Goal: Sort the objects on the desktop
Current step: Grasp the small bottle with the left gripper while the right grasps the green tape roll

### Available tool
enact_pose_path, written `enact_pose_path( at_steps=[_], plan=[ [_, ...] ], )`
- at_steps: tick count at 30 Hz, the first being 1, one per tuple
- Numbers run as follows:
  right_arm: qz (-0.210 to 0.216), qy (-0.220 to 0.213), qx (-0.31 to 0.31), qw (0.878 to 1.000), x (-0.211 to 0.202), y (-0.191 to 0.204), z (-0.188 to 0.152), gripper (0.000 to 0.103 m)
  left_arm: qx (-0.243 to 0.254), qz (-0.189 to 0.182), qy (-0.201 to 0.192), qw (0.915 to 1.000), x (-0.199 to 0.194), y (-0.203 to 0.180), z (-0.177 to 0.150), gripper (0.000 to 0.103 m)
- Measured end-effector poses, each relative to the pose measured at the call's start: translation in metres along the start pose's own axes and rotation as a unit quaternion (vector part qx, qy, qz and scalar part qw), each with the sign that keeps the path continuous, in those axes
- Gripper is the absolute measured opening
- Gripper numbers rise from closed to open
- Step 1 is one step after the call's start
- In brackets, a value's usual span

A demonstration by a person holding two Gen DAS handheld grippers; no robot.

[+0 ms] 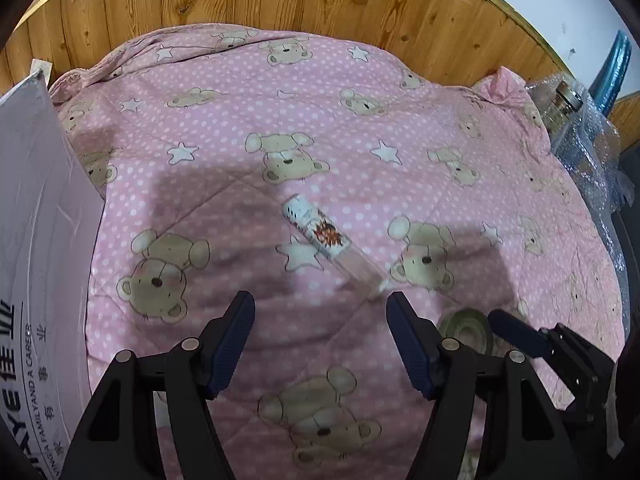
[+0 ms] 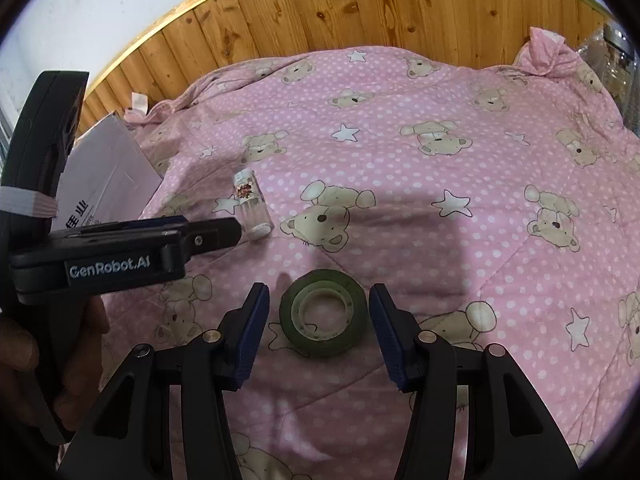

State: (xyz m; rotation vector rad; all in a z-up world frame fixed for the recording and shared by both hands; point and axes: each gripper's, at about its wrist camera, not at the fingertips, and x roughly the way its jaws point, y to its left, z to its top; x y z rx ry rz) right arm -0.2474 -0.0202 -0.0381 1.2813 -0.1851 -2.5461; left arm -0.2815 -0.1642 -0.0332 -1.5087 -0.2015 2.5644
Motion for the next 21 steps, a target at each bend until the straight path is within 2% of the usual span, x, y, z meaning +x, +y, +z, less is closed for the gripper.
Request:
enact_pose_path(
  at_steps=[4,9,14,17,18,21],
  plan=[
    [-0.008,0.000,-0.009,1.000,0.007,0.000,-0.002,0.055,-0.001,0.011,-0.010,0.9999,0.019,-0.009,0.018,0.069],
    [-0.011,-0.001,-0.020,1.000,0.007,0.001,-0.004,0.053,0.041,0.071,-0.030,0.9962,0.041,-0.028,0.027,0.071],
    [-0.007,0.000,-0.021,1.000,0.006,0.000,-0.005,0.052,0.055,0.075,-0.042,0.9948,0.040,-0.031,0.023,0.070],
    [-0.009,0.000,-0.022,1.000,0.005,0.002,-0.007,0.051,0.066,0.069,-0.049,0.9942,0.036,-0.034,0.019,0.056],
    [-0.009,0.000,-0.021,1.000,0.004,0.002,-0.007,0.051,0.069,0.071,-0.052,0.9938,0.035,-0.035,0.018,0.048],
    [-0.004,0.000,-0.017,1.000,0.002,0.000,-0.008,0.050,0.077,0.070,-0.052,0.9932,0.034,-0.039,0.016,0.040]
  ],
)
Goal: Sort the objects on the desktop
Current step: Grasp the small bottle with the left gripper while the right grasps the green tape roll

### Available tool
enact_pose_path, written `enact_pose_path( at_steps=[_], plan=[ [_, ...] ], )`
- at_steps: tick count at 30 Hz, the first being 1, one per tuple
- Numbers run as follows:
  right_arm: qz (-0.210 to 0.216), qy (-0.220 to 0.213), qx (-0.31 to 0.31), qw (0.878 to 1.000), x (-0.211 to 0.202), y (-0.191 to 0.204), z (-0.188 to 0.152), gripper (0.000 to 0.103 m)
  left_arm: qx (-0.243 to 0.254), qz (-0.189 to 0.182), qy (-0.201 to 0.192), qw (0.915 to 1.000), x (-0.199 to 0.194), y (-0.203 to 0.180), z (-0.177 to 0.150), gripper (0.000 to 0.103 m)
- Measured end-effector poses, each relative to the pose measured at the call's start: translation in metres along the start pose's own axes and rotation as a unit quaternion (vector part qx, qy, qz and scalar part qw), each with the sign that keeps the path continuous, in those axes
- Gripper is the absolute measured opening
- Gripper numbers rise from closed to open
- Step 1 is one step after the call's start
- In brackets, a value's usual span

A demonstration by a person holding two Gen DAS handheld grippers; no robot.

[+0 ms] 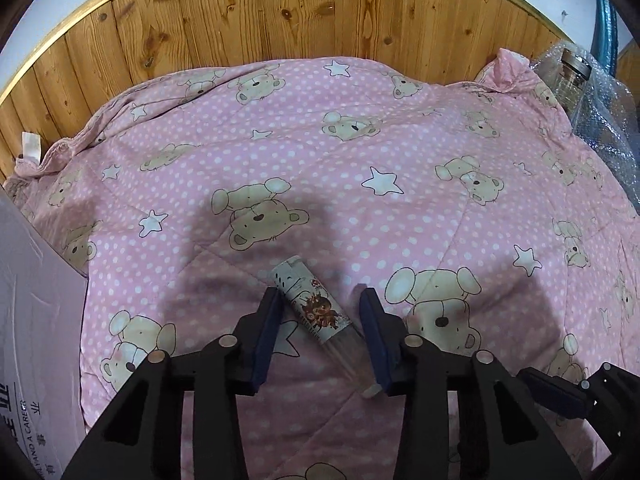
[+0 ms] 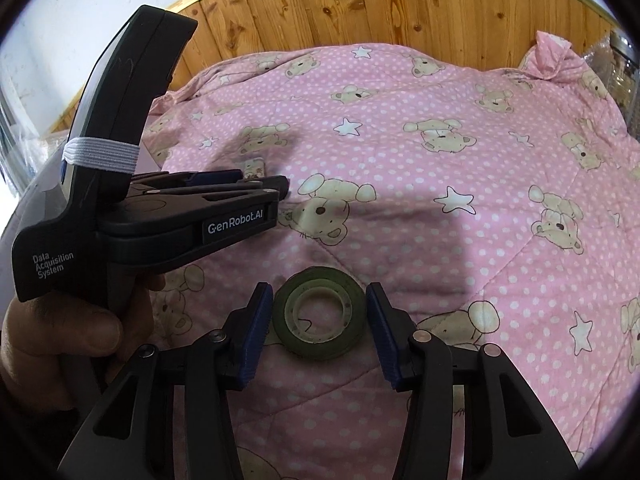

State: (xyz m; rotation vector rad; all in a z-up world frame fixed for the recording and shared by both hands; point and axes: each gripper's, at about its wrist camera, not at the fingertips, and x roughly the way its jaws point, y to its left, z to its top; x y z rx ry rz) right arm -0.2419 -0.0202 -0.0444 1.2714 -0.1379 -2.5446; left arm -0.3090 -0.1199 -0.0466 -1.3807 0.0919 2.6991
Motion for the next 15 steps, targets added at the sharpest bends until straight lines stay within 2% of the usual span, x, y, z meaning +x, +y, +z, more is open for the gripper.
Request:
enact_pose_path(
  at_steps=[5,11,12,15],
  plan=[
    [0.006,-0.002,0.007,1.000,-0.005,-0.002,-0.001,0.050,0.001,-0.005,0.003,1.0000,-0.003,0.000,-0.003,0.035],
    [0.013,-0.002,0.014,1.000,-0.006,-0.007,-0.002,0.051,-0.002,-0.013,0.009,0.9999,-0.004,0.002,-0.005,0.036],
    [0.011,-0.001,0.013,1.000,-0.005,-0.007,-0.002,0.051,-0.008,-0.018,0.011,0.9997,-0.004,0.005,-0.005,0.038],
    [0.013,-0.003,0.011,1.000,-0.006,-0.007,-0.002,0.057,-0.031,-0.021,0.013,0.9992,-0.002,0.014,-0.005,0.065]
  ],
)
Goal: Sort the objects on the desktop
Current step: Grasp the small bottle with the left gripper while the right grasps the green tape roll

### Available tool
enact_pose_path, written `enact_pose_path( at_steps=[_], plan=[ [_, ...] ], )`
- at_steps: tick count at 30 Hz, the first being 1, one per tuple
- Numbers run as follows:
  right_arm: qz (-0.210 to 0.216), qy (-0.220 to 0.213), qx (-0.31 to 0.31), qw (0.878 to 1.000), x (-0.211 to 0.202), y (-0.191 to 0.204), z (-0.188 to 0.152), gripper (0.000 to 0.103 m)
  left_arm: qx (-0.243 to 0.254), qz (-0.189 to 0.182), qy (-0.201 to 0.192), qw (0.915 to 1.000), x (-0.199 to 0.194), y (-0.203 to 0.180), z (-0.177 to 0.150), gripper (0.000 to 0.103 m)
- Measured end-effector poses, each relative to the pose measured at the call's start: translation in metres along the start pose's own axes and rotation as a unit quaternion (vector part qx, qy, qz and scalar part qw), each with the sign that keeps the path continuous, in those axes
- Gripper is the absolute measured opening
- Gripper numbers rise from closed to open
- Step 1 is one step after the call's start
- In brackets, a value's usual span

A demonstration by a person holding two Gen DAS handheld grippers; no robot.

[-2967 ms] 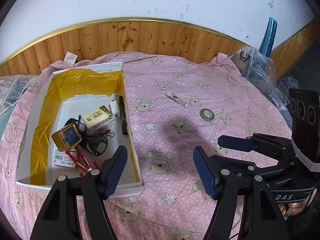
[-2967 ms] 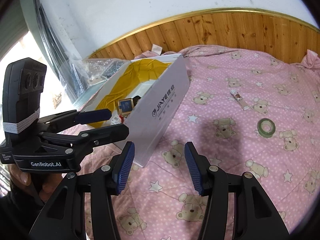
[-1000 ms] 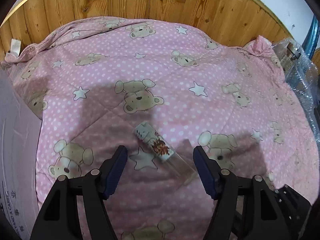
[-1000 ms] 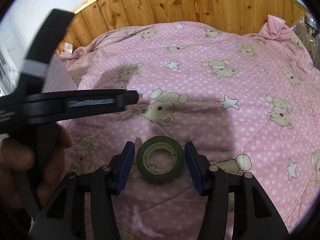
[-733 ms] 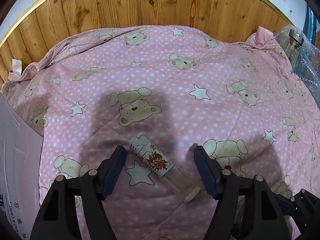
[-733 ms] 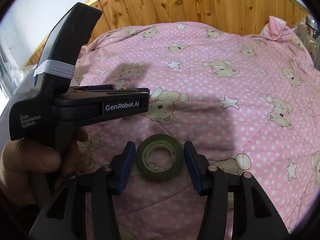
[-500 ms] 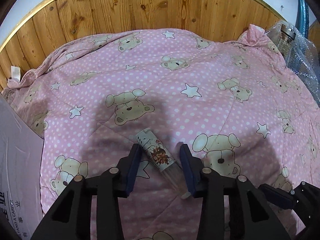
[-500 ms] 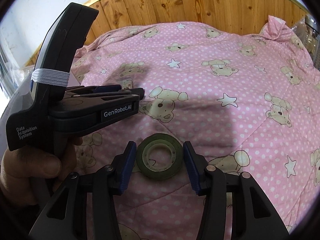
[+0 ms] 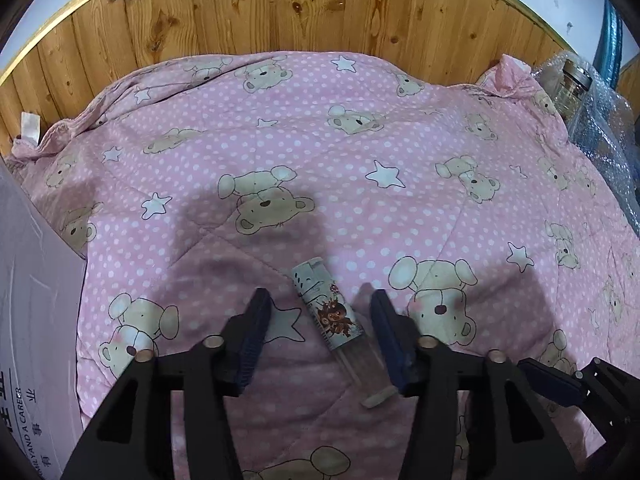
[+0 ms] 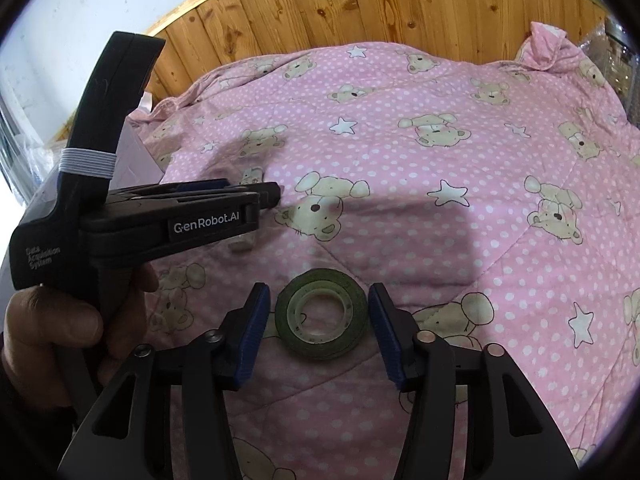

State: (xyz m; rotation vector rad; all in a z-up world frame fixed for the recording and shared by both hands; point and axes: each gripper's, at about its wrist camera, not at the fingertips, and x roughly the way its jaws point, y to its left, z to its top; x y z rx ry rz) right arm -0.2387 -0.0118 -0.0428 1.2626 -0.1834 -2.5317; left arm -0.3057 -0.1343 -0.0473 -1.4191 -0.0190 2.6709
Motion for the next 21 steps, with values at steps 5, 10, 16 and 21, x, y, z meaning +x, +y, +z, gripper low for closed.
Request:
enact_pose_path(
  at_steps=[5,10,16,21],
  plan=[
    [-0.015,0.000,-0.021,1.000,0.002,0.008,-0.002,0.059,0.003,-0.003,-0.005,1.0000,0.002,0.001,-0.001,0.066],
    [-0.027,0.004,-0.042,0.999,-0.003,0.012,-0.005,0.050,0.020,-0.018,-0.004,0.9996,-0.008,0.003,-0.007,0.028],
    [-0.017,-0.010,-0.036,0.999,-0.017,0.010,-0.005,0.054,0.024,-0.043,0.004,0.9988,-0.030,0.009,-0.021,0.030],
    [-0.030,-0.002,-0.042,0.999,-0.006,0.011,-0.006,0.059,0.009,-0.039,-0.008,0.9992,-0.027,0.011,-0.021,0.054]
  ],
)
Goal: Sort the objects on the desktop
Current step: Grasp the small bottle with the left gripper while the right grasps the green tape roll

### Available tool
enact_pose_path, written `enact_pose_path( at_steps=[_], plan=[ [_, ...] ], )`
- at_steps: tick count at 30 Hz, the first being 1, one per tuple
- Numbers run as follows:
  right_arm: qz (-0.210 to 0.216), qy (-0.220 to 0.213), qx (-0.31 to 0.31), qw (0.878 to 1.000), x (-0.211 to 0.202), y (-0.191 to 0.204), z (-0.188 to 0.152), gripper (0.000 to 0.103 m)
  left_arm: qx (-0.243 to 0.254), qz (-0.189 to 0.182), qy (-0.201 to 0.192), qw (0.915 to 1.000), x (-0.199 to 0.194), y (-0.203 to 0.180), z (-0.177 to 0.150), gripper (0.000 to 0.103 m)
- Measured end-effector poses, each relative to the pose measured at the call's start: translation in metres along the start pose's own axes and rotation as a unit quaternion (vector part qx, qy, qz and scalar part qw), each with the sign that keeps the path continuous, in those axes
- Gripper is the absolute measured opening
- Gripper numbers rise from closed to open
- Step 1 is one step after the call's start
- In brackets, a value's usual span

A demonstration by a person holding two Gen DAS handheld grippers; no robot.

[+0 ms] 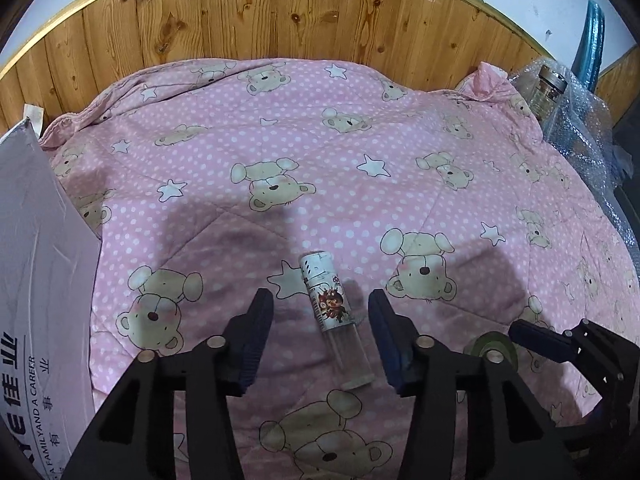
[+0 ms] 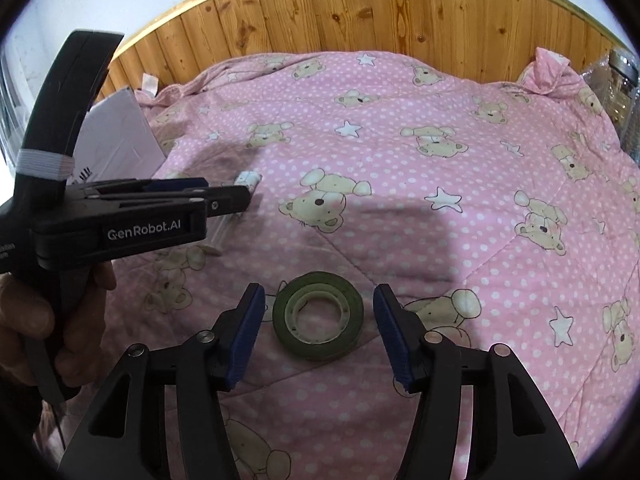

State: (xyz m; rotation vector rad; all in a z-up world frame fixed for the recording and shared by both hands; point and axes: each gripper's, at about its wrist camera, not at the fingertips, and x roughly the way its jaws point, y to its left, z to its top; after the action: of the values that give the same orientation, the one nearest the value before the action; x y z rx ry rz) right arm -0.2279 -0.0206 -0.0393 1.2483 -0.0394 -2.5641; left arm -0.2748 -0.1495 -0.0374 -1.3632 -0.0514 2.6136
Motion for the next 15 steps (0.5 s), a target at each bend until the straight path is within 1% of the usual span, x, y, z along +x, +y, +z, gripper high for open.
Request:
enact_pose_path(
  at_steps=[1,2,3,4,5,6,8,10,12,14,15],
  plan=[
    [-0.001,0.003,0.000,1.000,0.002,0.000,-0.001,0.059,-0.003,-0.004,0.006,1.0000,0.006,-0.001,0.000,0.054],
    [-0.001,0.005,-0.001,1.000,0.004,0.000,-0.001,0.060,-0.004,0.001,0.012,0.9999,0.013,-0.002,-0.002,0.054],
    [-0.001,0.003,-0.002,1.000,0.003,0.000,0.000,0.057,0.006,0.012,-0.003,0.9999,0.012,-0.006,-0.003,0.051],
    [0.002,0.005,-0.002,1.000,0.002,0.000,0.000,0.050,0.016,0.017,0.001,0.9997,0.012,-0.009,-0.004,0.034],
    [0.004,0.005,0.000,1.000,0.001,-0.001,0.000,0.050,0.023,0.024,-0.002,0.9994,0.011,-0.011,-0.005,0.027],
    [0.006,0.005,0.004,1.000,0.000,-0.003,0.000,0.050,0.023,0.018,0.003,0.9996,0.009,-0.010,-0.005,0.021],
    [0.010,0.003,0.009,1.000,-0.005,-0.004,0.000,0.050,0.019,0.002,0.011,0.9998,0.002,-0.006,-0.008,0.021],
    [0.012,-0.004,0.010,1.000,-0.010,-0.003,0.001,0.050,0.017,0.000,0.010,0.9998,-0.005,-0.003,-0.011,0.021],
    [0.014,-0.007,0.009,1.000,-0.011,-0.002,0.000,0.051,0.017,-0.013,0.011,0.9997,-0.010,-0.001,-0.015,0.021],
    [0.010,-0.001,0.008,1.000,-0.007,-0.002,-0.001,0.052,0.024,-0.015,0.017,0.9995,-0.007,-0.003,-0.019,0.023],
    [0.004,0.005,0.007,1.000,-0.004,-0.002,-0.002,0.052,0.027,-0.010,0.018,0.9994,-0.005,-0.005,-0.021,0.028]
  ],
)
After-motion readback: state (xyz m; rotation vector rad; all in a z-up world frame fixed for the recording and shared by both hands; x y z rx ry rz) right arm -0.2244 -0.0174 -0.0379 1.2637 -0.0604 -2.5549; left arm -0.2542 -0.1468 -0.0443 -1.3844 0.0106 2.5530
